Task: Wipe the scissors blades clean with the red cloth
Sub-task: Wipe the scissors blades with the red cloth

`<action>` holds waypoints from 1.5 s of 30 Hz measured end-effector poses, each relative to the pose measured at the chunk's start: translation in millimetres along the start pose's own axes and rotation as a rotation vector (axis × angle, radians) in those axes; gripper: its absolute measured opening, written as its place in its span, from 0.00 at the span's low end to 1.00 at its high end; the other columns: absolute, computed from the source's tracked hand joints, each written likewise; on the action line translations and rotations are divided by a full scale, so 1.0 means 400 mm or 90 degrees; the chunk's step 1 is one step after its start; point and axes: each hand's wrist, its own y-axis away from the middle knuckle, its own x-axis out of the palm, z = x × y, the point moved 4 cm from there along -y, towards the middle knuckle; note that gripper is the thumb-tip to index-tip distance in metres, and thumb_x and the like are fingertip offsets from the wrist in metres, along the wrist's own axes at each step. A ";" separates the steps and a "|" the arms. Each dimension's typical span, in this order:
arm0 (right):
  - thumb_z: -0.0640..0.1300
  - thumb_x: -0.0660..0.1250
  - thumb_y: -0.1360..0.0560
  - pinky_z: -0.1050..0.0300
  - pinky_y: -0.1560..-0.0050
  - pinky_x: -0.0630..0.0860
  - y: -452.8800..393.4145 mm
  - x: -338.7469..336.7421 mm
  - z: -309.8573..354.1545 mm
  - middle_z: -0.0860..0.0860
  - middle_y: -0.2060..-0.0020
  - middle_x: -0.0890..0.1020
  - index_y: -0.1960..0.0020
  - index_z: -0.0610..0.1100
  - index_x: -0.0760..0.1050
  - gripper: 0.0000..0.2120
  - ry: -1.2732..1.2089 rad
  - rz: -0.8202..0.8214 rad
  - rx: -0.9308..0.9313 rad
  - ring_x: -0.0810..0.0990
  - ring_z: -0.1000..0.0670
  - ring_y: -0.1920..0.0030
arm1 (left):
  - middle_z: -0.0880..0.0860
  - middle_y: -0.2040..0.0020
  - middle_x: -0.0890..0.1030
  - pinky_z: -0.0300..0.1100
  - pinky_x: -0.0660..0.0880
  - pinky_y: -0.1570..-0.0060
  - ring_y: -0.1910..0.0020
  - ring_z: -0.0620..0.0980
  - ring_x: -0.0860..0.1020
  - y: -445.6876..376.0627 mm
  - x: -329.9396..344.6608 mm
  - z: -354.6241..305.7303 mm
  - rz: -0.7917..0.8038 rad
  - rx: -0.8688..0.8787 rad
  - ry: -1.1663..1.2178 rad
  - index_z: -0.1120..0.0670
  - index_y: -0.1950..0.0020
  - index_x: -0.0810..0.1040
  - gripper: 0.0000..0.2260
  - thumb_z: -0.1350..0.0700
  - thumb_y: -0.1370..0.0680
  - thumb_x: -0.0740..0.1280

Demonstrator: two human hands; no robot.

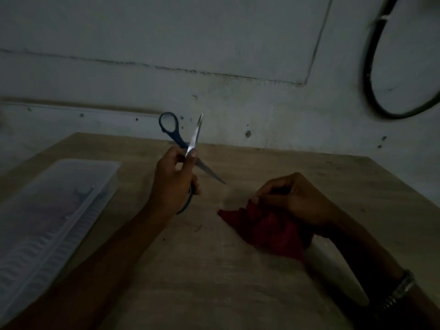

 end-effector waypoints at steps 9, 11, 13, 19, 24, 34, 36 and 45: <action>0.50 0.74 0.22 0.60 0.70 0.67 -0.007 0.005 0.002 0.49 0.76 0.70 0.74 0.47 0.70 0.25 -0.225 -0.169 0.058 0.67 0.51 0.75 | 0.57 0.59 0.79 0.48 0.80 0.62 0.65 0.53 0.79 0.039 0.050 0.013 0.109 -0.326 0.410 0.60 0.45 0.79 0.06 0.59 0.17 0.65; 0.54 0.74 0.23 0.59 0.67 0.67 -0.002 0.019 0.014 0.48 0.75 0.70 0.73 0.44 0.71 0.26 -0.167 -0.127 0.034 0.68 0.52 0.74 | 0.58 0.57 0.82 0.49 0.82 0.58 0.62 0.55 0.81 0.044 0.048 -0.002 0.113 -0.359 0.474 0.59 0.43 0.80 0.09 0.55 0.17 0.65; 0.56 0.76 0.26 0.56 0.62 0.72 -0.001 0.041 0.017 0.43 0.73 0.79 0.69 0.36 0.78 0.26 -0.102 -0.094 0.023 0.75 0.52 0.70 | 0.61 0.50 0.85 0.49 0.84 0.58 0.56 0.58 0.85 0.043 0.045 -0.010 0.109 -0.389 0.535 0.58 0.36 0.79 0.14 0.52 0.17 0.65; 0.70 0.77 0.37 0.53 0.40 0.82 0.005 0.109 0.039 0.54 0.55 0.90 0.52 0.53 0.88 0.24 -0.023 0.053 0.095 0.88 0.55 0.51 | 0.67 0.35 0.80 0.54 0.78 0.45 0.49 0.60 0.86 0.049 0.051 -0.029 0.049 -0.405 0.661 0.59 0.33 0.76 0.13 0.59 0.16 0.61; 0.46 0.77 0.24 0.58 0.38 0.81 -0.003 0.162 0.037 0.48 0.46 0.89 0.40 0.45 0.85 0.14 -0.228 0.075 0.080 0.88 0.50 0.43 | 0.66 0.40 0.83 0.50 0.82 0.46 0.47 0.58 0.86 0.066 0.070 -0.027 0.071 -0.373 0.639 0.60 0.38 0.77 0.10 0.60 0.18 0.62; 0.36 0.72 0.22 0.63 0.63 0.81 -0.003 0.004 0.014 0.43 0.54 0.90 0.47 0.42 0.88 0.08 -0.280 -0.157 0.037 0.88 0.49 0.60 | 0.65 0.37 0.82 0.54 0.80 0.41 0.40 0.62 0.84 0.052 0.034 -0.052 0.157 -0.356 0.593 0.60 0.32 0.79 0.21 0.51 0.20 0.65; 0.42 0.72 0.21 0.67 0.63 0.80 0.000 -0.029 0.018 0.53 0.55 0.90 0.45 0.49 0.88 0.08 -0.214 -0.187 -0.013 0.88 0.55 0.59 | 0.67 0.34 0.79 0.55 0.77 0.37 0.36 0.64 0.81 0.056 0.031 -0.067 0.220 -0.393 0.632 0.64 0.34 0.80 0.27 0.42 0.19 0.62; 0.50 0.70 0.19 0.67 0.53 0.76 -0.015 -0.082 -0.030 0.62 0.54 0.83 0.35 0.60 0.82 0.14 0.293 -0.210 -0.191 0.82 0.62 0.53 | 0.59 0.53 0.86 0.47 0.80 0.57 0.61 0.54 0.82 0.089 0.080 -0.035 0.368 -0.417 0.207 0.64 0.40 0.81 0.24 0.44 0.20 0.64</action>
